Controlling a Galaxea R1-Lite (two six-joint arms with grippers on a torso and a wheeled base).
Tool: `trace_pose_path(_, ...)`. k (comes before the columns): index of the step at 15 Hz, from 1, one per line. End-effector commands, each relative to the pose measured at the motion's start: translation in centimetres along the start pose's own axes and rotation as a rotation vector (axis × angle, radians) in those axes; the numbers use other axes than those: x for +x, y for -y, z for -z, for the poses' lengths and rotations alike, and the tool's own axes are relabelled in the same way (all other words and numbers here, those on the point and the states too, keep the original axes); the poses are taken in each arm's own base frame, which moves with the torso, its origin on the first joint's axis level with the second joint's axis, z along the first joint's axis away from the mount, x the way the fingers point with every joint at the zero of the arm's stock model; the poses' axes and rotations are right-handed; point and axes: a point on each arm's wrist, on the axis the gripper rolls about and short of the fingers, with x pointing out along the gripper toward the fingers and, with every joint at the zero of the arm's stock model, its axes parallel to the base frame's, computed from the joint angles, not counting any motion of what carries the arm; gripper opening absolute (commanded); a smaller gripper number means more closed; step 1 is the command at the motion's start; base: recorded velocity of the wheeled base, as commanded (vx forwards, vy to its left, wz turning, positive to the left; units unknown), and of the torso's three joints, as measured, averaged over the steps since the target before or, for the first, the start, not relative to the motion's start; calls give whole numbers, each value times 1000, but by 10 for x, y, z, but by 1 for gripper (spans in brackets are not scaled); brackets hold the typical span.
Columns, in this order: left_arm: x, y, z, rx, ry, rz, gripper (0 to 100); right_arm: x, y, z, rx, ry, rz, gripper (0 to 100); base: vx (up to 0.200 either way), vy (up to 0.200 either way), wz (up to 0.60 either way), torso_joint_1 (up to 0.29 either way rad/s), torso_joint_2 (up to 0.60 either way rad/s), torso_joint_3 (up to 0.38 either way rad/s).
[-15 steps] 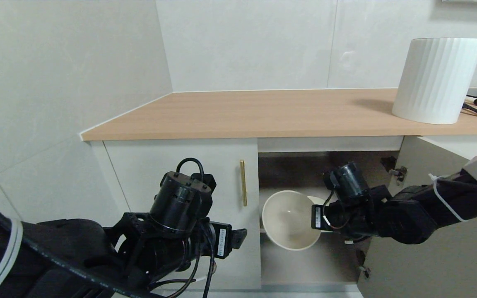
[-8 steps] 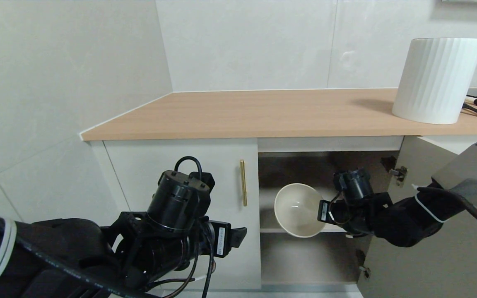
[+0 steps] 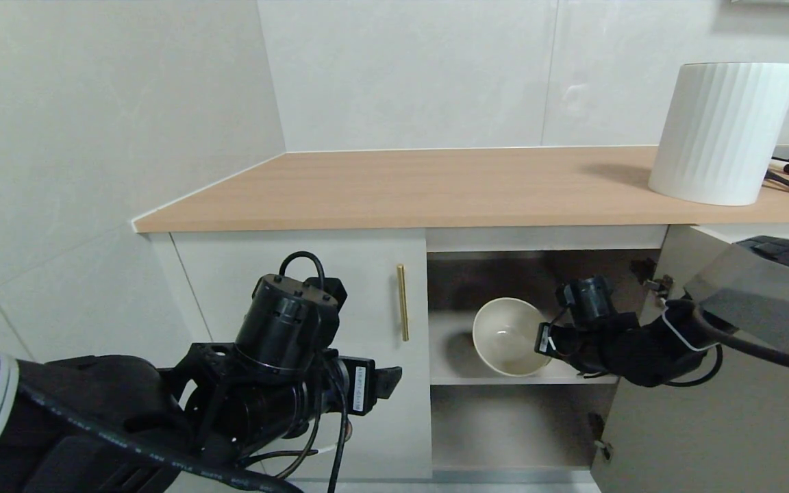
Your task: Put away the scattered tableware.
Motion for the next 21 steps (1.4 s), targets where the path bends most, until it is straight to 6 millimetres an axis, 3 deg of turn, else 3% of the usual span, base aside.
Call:
trace_pose_path(1, -1, 0, -1, -1, 4, 0, 100, 21, 9, 2, 13, -5, 36, 0, 0, 0, 0, 0, 0, 0)
trace_pose_path(5, -1, 0, 0, 0, 0, 1, 100, 46, 17, -5, 37, 41, 94, 0, 0, 0, 0, 0, 0, 0)
trace_pose_path(20, 0, -1, 1, 1, -5, -2, 100, 54, 18, -7, 43, 62, 114, 0, 0, 0, 0, 0, 0, 0)
trace_pose_path(21, 0, -1, 1, 1, -5, -2, 100, 55, 19, -7, 42, 61, 114, 100, 0, 0, 0, 0, 0, 0)
